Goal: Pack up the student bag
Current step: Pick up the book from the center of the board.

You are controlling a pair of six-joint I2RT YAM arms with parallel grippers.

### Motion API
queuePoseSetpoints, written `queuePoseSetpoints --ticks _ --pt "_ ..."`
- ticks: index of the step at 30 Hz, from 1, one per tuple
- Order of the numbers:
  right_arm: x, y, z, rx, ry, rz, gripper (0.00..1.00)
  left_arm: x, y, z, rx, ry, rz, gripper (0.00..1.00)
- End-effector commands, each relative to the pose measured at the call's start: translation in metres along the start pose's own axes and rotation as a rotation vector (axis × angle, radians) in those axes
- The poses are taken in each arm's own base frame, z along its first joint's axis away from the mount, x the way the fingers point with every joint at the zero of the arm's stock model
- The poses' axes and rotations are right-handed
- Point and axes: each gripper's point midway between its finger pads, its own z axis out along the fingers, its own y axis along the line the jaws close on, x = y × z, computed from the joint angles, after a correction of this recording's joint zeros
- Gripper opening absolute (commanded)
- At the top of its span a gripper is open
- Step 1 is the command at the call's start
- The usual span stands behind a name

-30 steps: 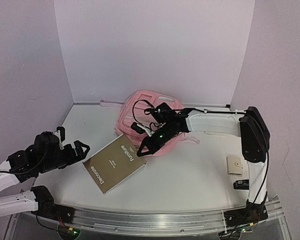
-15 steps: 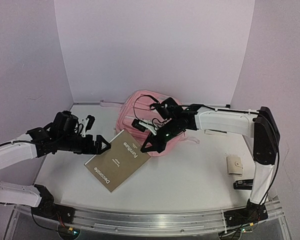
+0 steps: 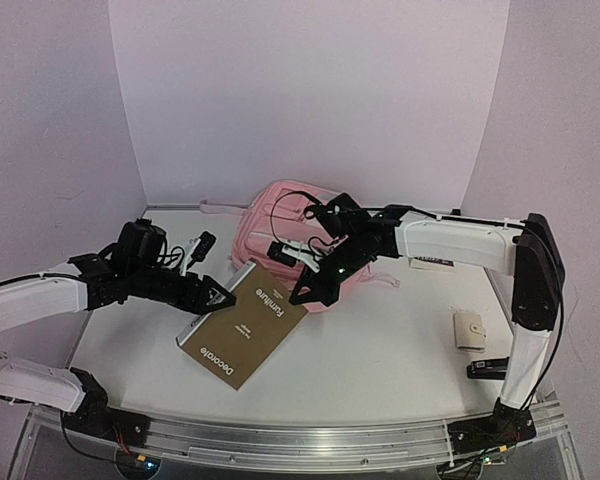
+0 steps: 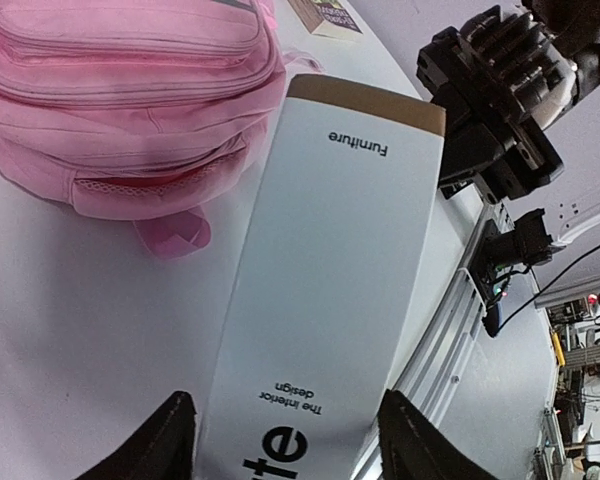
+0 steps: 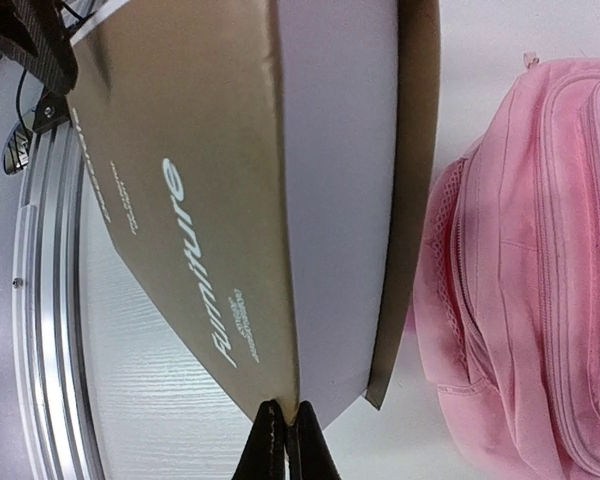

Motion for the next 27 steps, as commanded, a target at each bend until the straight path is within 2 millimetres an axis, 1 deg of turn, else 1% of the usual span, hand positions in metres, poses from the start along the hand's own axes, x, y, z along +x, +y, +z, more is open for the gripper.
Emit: queuePoseSetpoints --ticks 1,4,8,11,14,15,17,18,20,21,23,24,25,26,27 --pt "-0.001 -0.006 -0.010 0.049 0.002 -0.019 0.00 -0.006 -0.029 0.000 0.155 -0.002 0.084 0.57" --pt "-0.003 -0.005 -0.010 0.044 -0.001 -0.013 0.00 -0.002 -0.033 0.004 0.198 0.025 0.078 0.57" --pt "-0.003 -0.005 -0.011 0.044 -0.003 -0.005 0.00 0.003 -0.030 0.013 0.211 0.059 0.054 0.61" --pt "-0.003 -0.005 -0.013 0.045 -0.006 0.001 0.00 0.005 -0.028 0.017 0.213 0.075 0.039 0.60" --pt "-0.006 -0.005 -0.018 0.032 -0.018 0.023 0.00 0.005 -0.029 0.019 0.225 0.089 0.040 0.50" --pt "-0.006 -0.004 -0.020 0.025 -0.023 0.035 0.03 0.005 -0.030 0.019 0.230 0.092 0.044 0.47" --pt "-0.008 -0.001 -0.025 0.000 -0.028 0.060 0.14 0.004 -0.034 0.017 0.244 0.093 0.061 0.42" --pt "-0.007 0.000 -0.028 -0.014 -0.027 0.075 0.24 0.004 -0.037 0.015 0.252 0.094 0.072 0.39" --pt "-0.007 0.007 -0.036 -0.059 -0.031 0.109 0.52 0.002 -0.039 0.014 0.247 0.089 0.086 0.31" --pt "-0.008 0.010 -0.043 -0.081 -0.033 0.125 0.64 0.000 -0.040 0.014 0.244 0.085 0.088 0.28" --pt "-0.007 0.017 -0.055 -0.125 -0.039 0.164 0.81 0.000 -0.043 0.014 0.249 0.090 0.097 0.24" --pt "-0.008 0.021 -0.061 -0.147 -0.042 0.176 0.87 0.001 -0.047 0.014 0.256 0.097 0.109 0.24" --pt "-0.006 0.023 -0.068 -0.161 -0.036 0.193 0.95 0.002 -0.051 0.014 0.264 0.103 0.122 0.23" --pt "-0.005 0.025 -0.075 -0.183 -0.035 0.206 0.98 0.003 -0.057 0.014 0.273 0.113 0.140 0.23" --pt "-0.006 0.027 -0.082 -0.204 -0.038 0.217 0.98 0.005 -0.063 0.014 0.281 0.126 0.157 0.23"
